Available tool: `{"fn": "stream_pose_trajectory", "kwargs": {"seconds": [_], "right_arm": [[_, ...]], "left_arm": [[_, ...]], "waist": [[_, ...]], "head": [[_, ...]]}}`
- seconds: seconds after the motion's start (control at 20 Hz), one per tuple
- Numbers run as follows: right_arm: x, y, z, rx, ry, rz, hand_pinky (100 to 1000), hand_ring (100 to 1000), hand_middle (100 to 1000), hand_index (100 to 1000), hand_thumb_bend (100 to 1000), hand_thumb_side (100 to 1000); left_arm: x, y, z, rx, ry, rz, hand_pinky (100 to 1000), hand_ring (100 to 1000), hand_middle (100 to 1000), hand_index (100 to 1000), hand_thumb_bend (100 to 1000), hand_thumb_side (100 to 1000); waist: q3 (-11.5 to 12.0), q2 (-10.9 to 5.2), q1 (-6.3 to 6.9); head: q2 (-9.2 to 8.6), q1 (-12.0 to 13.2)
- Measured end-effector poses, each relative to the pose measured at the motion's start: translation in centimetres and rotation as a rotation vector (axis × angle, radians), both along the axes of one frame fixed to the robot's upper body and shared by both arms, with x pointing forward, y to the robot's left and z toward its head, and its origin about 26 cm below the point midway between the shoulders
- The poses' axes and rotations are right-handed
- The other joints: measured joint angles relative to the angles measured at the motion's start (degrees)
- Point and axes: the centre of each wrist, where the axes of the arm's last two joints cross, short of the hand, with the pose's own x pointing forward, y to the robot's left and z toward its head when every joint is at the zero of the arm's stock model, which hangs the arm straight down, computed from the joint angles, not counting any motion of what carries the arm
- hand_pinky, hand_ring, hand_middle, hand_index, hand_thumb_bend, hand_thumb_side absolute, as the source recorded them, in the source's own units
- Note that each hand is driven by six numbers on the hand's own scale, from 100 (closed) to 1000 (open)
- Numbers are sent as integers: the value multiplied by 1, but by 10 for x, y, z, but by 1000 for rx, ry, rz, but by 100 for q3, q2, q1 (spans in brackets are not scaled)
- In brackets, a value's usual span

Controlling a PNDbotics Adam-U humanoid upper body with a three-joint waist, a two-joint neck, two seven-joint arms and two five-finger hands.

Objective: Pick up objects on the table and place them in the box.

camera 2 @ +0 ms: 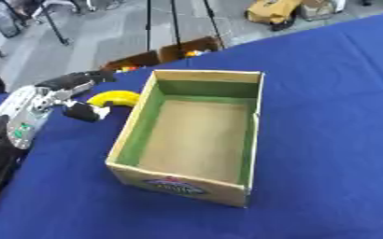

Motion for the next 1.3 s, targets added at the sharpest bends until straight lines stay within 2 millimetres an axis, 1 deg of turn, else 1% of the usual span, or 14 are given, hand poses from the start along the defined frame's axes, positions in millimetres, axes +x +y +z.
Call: {"fn": "stream_pose_trajectory", "kwargs": {"seconds": [0.15, 0.25, 0.7, 0.9, 1.05, 1.3], "right_arm": [[0, 1, 2, 0, -6, 2, 734, 859, 778, 909, 100, 1000], [0, 1, 2, 1, -5, 2, 735, 859, 777, 909, 100, 1000], [-1, 2, 5, -3, -11, 6, 736, 860, 776, 909, 100, 1000], [-1, 1, 5, -5, -12, 5, 737, 860, 776, 909, 100, 1000], [-2, 1, 7, -9, -16, 3, 736, 860, 776, 909, 100, 1000], [-2, 1, 7, -7, -17, 3, 737, 861, 776, 909, 100, 1000]], "left_arm": [[0, 0, 0, -9, 12, -9, 976, 1000, 1000, 1000, 100, 475], [0, 0, 0, -8, 19, -15, 979, 1000, 1000, 1000, 108, 477], [-1, -1, 9, 23, -4, -4, 984, 1000, 1000, 1000, 100, 444], [-3, 1, 16, 52, -6, 13, 970, 1000, 1000, 1000, 100, 426], [-3, 3, 19, 70, 5, 21, 949, 1000, 1000, 1000, 100, 414], [-4, 7, 20, 86, 43, 33, 897, 962, 992, 1000, 100, 401]], "waist": [[-34, 46, 5], [-39, 64, 16], [-140, 195, 84], [-178, 233, 109], [-204, 254, 110], [-208, 259, 110]], "head": [[-43, 12], [-46, 16], [-190, 95], [-240, 153], [-245, 199], [-237, 218]]}}
